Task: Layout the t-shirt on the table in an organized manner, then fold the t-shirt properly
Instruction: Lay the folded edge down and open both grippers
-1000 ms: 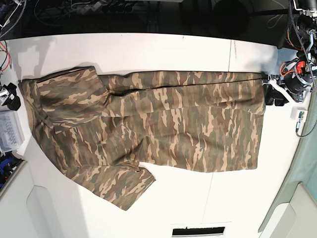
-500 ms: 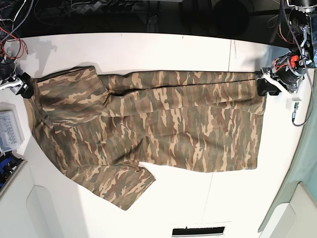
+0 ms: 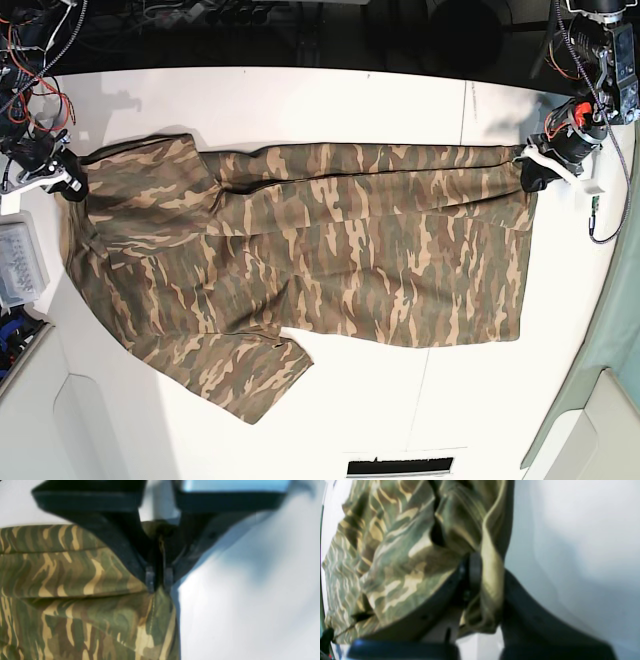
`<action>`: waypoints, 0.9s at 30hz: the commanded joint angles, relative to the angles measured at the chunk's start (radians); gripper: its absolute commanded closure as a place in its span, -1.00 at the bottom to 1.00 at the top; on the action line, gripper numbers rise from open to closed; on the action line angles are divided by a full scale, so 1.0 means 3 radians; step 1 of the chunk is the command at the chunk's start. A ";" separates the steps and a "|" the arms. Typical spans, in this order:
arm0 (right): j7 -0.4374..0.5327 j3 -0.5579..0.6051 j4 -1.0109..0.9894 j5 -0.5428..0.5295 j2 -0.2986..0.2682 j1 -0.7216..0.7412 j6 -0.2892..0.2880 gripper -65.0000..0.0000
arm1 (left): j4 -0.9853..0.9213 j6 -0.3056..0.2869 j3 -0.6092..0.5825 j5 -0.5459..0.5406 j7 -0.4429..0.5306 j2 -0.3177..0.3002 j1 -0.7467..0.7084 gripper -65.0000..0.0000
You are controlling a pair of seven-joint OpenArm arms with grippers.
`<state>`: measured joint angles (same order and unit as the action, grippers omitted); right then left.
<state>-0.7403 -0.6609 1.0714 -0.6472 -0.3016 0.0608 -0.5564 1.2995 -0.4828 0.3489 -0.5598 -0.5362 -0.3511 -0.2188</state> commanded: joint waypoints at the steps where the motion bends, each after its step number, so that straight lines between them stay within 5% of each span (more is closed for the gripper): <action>1: -0.0038 -0.0039 0.0083 -0.0064 -0.0076 0.0042 -0.0043 1.00 | 0.0034 -0.0085 0.0010 0.0010 -0.0086 -0.0074 -0.0013 1.00; 9: -0.0266 -0.0140 0.0542 -0.0248 -0.0237 -0.0314 -0.0066 1.00 | 0.0642 -0.0023 0.0011 0.0008 -0.0198 -0.0301 -0.0470 1.00; 25: -0.0238 -0.0226 0.1043 -0.0301 -0.0285 -0.1066 -0.0065 1.00 | 0.0949 -0.0027 0.0011 0.0011 -0.0275 -0.0326 -0.0816 1.00; 27: -0.0223 -0.0228 0.1043 -0.0315 -0.0286 -0.1063 -0.0065 1.00 | 0.0949 -0.0025 0.0011 0.0010 -0.0272 -0.0327 -0.0814 0.72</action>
<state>-0.8310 -0.7181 1.3655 -0.7219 -0.3653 -0.2604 -0.5724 1.5688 -0.4873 0.3454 -0.5503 -0.6285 -0.4324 -0.4599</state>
